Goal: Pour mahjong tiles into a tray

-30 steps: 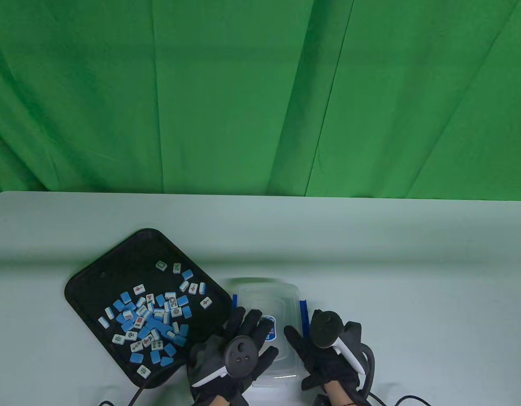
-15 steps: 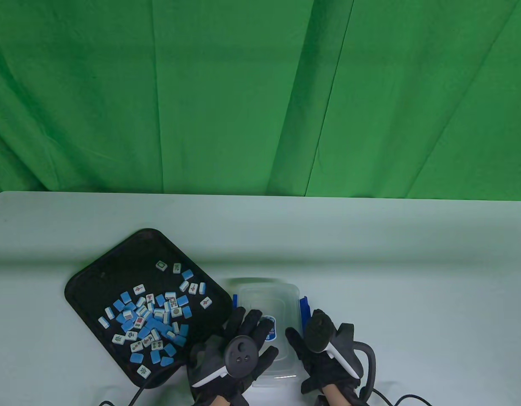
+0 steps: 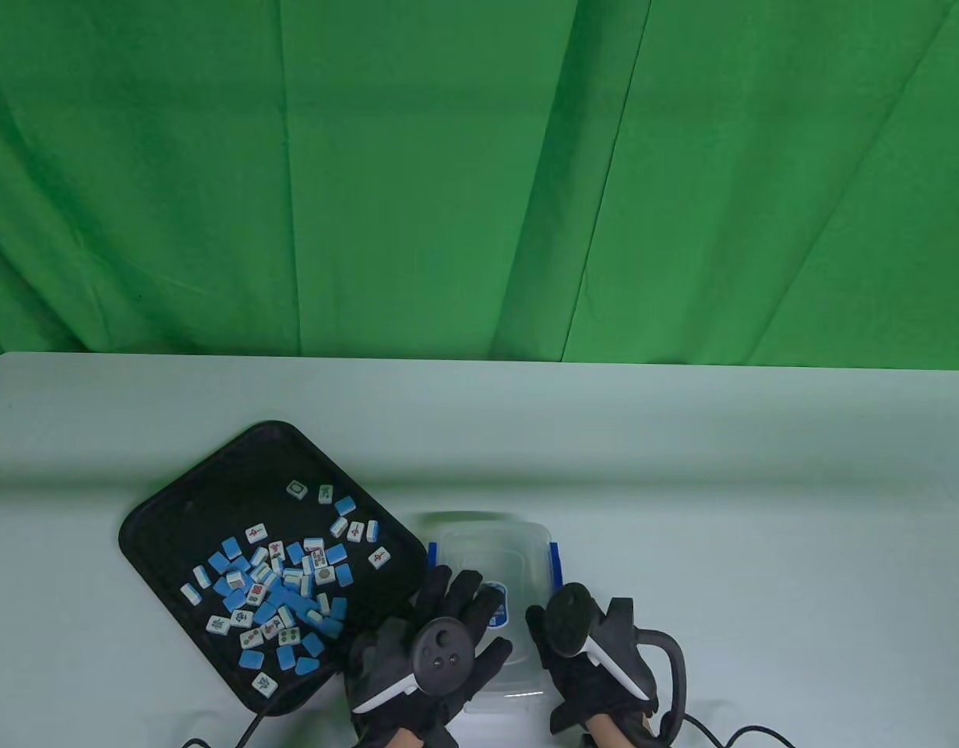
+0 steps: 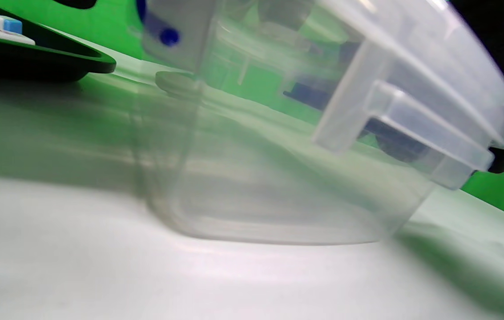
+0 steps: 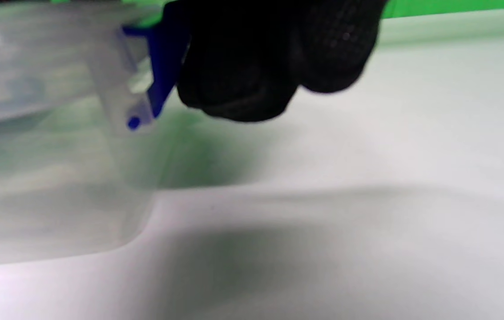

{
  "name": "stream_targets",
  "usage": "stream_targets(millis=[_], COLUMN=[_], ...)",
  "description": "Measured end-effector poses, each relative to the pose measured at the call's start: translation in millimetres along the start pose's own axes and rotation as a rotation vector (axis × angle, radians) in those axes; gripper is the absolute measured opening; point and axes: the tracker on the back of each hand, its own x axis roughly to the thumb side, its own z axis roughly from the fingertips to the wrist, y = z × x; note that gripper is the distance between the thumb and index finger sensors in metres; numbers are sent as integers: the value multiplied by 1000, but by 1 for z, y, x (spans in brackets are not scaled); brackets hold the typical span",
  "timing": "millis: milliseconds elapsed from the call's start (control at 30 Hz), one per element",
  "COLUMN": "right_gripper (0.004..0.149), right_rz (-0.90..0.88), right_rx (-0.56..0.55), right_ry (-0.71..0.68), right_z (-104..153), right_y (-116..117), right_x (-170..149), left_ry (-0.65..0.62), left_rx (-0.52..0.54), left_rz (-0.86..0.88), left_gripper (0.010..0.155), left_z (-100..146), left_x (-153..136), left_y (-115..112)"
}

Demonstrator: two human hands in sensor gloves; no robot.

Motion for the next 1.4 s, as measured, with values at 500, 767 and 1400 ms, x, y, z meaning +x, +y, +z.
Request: stream_targets(millis=[500,767,1400], right_gripper=[66,65,61], right_rz=[100,163,262], right_rx=[-74,-110,-169], right_ry=[19,32,39], right_z=[5,7,12], right_y=[1,1,2], right_x=[11,18,28], left_ry=[1,1,0], left_rx=[2,2,3], left_rz=[2,3,5], left_gripper=[65,65,64], left_z=[0,0,0], left_x=[0,0,0], left_y=[0,0,0])
